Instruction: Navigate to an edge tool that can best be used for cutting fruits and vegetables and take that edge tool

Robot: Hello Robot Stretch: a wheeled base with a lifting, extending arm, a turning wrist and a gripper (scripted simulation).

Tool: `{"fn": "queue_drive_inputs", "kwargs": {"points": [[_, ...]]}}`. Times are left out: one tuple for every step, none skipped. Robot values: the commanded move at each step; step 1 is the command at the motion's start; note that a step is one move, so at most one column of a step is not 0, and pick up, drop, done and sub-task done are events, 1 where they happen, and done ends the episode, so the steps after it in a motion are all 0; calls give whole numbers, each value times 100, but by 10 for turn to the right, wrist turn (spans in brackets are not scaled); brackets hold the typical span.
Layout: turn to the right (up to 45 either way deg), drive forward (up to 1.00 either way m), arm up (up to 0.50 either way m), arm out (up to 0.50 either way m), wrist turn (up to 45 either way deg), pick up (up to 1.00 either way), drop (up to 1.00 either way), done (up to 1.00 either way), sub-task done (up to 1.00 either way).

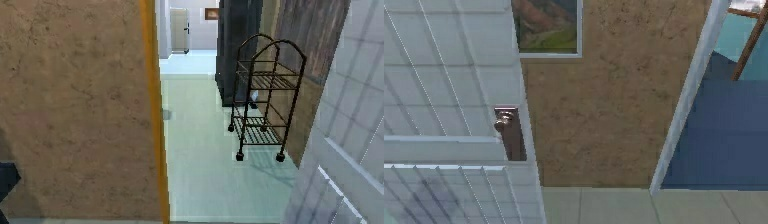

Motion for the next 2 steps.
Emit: {"fn": "queue_drive_inputs", "kwargs": {"points": [[0,75,0,0,0,0,0,0,0],[270,0,0,0,0,0,0,0,0]]}}
